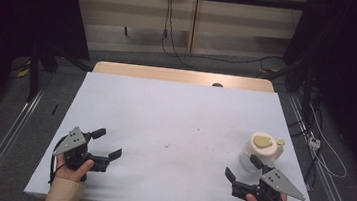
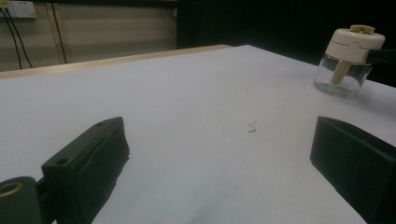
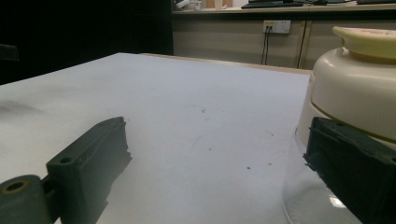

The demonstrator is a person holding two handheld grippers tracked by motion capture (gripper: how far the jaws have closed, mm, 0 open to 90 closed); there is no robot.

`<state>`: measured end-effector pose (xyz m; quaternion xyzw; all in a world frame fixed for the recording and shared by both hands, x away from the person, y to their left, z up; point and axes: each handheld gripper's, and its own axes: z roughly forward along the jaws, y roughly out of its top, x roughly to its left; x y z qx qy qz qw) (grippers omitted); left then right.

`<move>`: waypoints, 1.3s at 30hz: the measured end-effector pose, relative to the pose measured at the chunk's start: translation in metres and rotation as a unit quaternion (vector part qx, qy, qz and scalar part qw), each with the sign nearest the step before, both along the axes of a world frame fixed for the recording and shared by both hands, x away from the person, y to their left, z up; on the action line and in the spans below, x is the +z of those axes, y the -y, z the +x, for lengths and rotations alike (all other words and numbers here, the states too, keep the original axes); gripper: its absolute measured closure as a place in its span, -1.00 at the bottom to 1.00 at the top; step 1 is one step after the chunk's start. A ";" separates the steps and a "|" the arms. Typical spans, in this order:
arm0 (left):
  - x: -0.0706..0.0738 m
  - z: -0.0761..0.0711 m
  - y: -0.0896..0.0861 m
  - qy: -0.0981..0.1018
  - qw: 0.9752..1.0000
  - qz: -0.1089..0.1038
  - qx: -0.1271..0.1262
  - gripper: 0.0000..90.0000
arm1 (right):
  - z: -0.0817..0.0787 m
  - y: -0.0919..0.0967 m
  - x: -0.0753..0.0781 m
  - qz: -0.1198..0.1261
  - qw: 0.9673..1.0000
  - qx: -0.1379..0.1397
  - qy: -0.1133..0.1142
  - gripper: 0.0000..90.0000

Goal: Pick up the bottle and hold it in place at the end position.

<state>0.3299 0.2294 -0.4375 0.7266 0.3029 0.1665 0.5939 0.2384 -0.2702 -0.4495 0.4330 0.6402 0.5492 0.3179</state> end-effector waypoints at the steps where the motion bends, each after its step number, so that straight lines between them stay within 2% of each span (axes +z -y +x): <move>1: 0.000 0.000 0.000 -0.001 1.000 0.000 -0.001 -0.92 | 0.000 0.000 0.000 0.000 1.000 -0.001 0.001 -0.86; 16: 0.000 0.000 0.001 -0.001 1.000 0.001 0.000 -0.92 | -0.006 0.004 0.002 -0.003 1.000 -0.004 0.001 -0.85; 32: 0.001 0.000 0.002 0.001 1.000 0.002 -0.003 -0.92 | -0.017 0.019 0.005 -0.002 0.999 -0.040 -0.002 -0.82; 39: -0.001 0.001 0.002 -0.002 1.000 0.011 -0.008 -0.92 | -0.021 0.028 0.007 -0.020 0.997 -0.071 0.001 -0.81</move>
